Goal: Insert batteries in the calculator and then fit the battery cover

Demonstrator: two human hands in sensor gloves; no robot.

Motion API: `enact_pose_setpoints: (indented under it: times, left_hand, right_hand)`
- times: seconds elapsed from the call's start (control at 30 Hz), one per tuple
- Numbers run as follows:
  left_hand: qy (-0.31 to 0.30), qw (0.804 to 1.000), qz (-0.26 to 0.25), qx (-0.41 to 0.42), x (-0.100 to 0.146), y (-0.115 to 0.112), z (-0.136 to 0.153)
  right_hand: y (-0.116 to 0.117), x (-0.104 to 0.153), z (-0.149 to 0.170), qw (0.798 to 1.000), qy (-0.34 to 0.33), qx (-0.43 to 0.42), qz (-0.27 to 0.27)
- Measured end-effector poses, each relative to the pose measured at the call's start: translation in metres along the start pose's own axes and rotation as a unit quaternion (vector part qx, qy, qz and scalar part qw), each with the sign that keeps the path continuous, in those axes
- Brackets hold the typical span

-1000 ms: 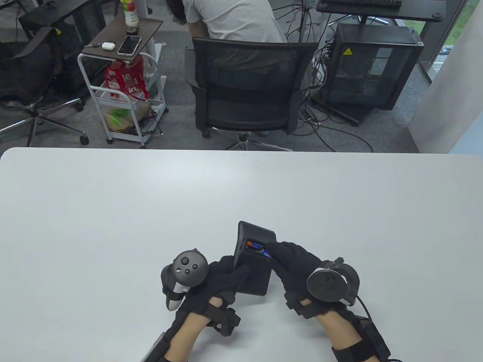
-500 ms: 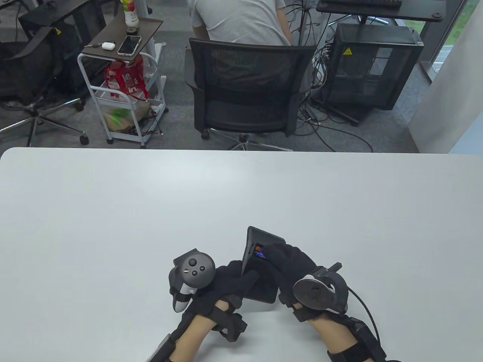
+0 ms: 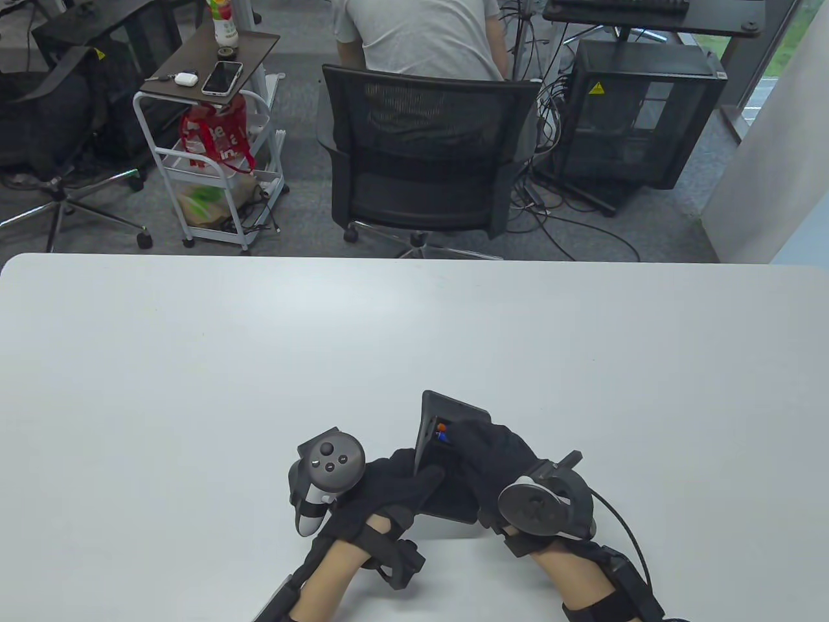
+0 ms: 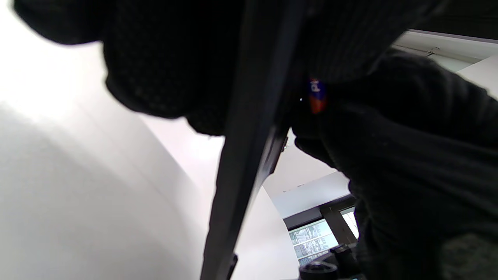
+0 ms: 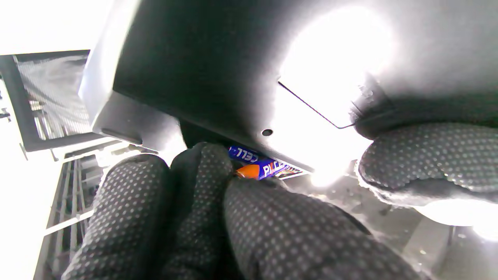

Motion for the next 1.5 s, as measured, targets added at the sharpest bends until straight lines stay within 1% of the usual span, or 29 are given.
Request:
enact_pose_setpoints:
  times: [0.43, 0.77, 0.93, 1.03, 1.1, 1.13, 1.17, 1.27, 1.33, 1.5]
  left_hand:
    - [-0.004, 1.0, -0.005, 0.008, 0.002, -0.001, -0.003]
    - [-0.01, 1.0, -0.011, 0.003, 0.003, -0.003, -0.005]
    - [-0.016, 1.0, -0.011, 0.008, 0.003, -0.001, -0.007]
    - [-0.017, 1.0, -0.009, 0.012, 0.002, 0.0, -0.007]
    - [-0.011, 1.0, -0.002, 0.02, 0.002, -0.001, -0.006]
    - [-0.018, 1.0, -0.001, 0.022, 0.001, -0.002, -0.007]
    - [-0.012, 1.0, 0.005, 0.01, 0.002, -0.002, -0.007]
    - [-0.017, 1.0, 0.003, 0.01, 0.001, -0.002, -0.007]
    - [-0.021, 1.0, 0.004, 0.003, 0.001, -0.001, -0.008]
    - [-0.031, 0.999, 0.004, -0.019, 0.001, -0.001, -0.011]
  right_hand:
    - [0.002, 0.004, -0.008, 0.997, -0.006, 0.064, 0.048]
    - [0.003, 0.007, -0.009, 0.995, -0.002, 0.075, 0.068]
    - [0.001, 0.006, -0.011, 0.993, -0.008, 0.083, 0.083]
    - [0.002, 0.006, -0.012, 0.992, -0.01, 0.088, 0.086]
    - [0.002, 0.005, -0.012, 0.993, -0.011, 0.09, 0.079]
    - [0.003, 0.005, -0.011, 0.993, -0.009, 0.089, 0.077]
    - [0.002, 0.004, -0.011, 0.993, -0.009, 0.086, 0.075]
    - [0.002, 0.004, -0.011, 0.993, -0.011, 0.09, 0.075]
    - [0.002, 0.003, -0.008, 0.995, 0.002, 0.07, 0.069]
    - [0.001, 0.003, -0.008, 0.995, 0.005, 0.081, 0.058]
Point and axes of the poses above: the tracker on the back of each hand, its own z axis roughly to the little-finger side, its own x axis roughly from the fingertips to the wrist, y = z × x, the point moved 2 cm from there along -x, roughly from the wrist to the fingertips, and after that the axes turned 11 degrees about -y, right-handed, at the moved point
